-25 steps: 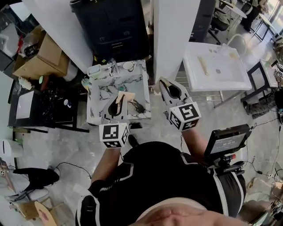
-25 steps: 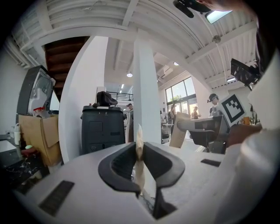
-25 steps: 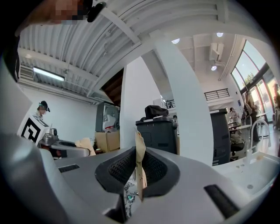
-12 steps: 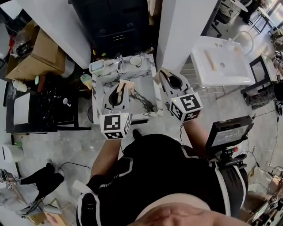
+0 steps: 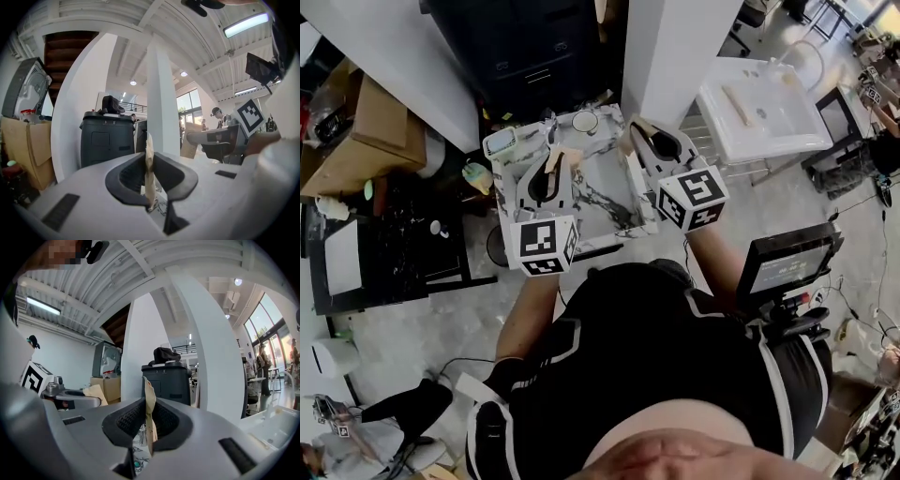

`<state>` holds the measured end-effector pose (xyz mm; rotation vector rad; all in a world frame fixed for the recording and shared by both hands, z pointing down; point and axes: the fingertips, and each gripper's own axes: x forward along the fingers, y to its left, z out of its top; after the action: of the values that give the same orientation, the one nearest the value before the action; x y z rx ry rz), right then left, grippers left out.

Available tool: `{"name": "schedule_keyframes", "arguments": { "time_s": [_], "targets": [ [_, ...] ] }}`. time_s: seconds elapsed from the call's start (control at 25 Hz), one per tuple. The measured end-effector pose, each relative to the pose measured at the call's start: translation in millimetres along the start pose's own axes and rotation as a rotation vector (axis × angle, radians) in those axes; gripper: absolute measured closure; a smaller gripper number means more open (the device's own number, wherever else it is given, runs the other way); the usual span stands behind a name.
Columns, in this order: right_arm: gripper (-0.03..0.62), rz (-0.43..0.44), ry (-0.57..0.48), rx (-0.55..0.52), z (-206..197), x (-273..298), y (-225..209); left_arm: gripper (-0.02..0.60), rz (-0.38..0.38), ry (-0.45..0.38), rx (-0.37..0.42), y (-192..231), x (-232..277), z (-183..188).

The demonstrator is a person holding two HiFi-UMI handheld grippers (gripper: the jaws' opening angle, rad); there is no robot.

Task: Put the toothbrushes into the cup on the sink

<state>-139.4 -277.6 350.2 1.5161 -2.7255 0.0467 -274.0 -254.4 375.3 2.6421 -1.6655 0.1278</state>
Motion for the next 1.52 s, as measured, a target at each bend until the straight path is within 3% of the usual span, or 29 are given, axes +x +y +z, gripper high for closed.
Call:
{"name": "schedule_keyframes", "arguments": {
  "time_s": [0.32, 0.68, 1.08, 1.24, 1.52],
  "targets": [
    [0.546, 0.016, -0.041, -0.006, 14, 20, -4, 0.528, 0.012, -0.015, -0.009, 7, 3, 4],
    [0.546, 0.121, -0.037, 0.0, 13, 88, -32, 0.528, 0.118, 0.0, -0.013, 26, 41, 6],
    [0.546, 0.301, 0.0, 0.011, -30, 141, -34, 0.528, 0.232, 0.031, -0.016, 26, 65, -24],
    [0.546, 0.351, 0.03, 0.02, -53, 163, -32, 0.528, 0.315, 0.064, -0.034, 35, 68, -41],
    [0.546, 0.416, 0.076, 0.03, -92, 190, -32, 0.528, 0.384, 0.095, -0.065, 40, 73, -64]
  ]
}}
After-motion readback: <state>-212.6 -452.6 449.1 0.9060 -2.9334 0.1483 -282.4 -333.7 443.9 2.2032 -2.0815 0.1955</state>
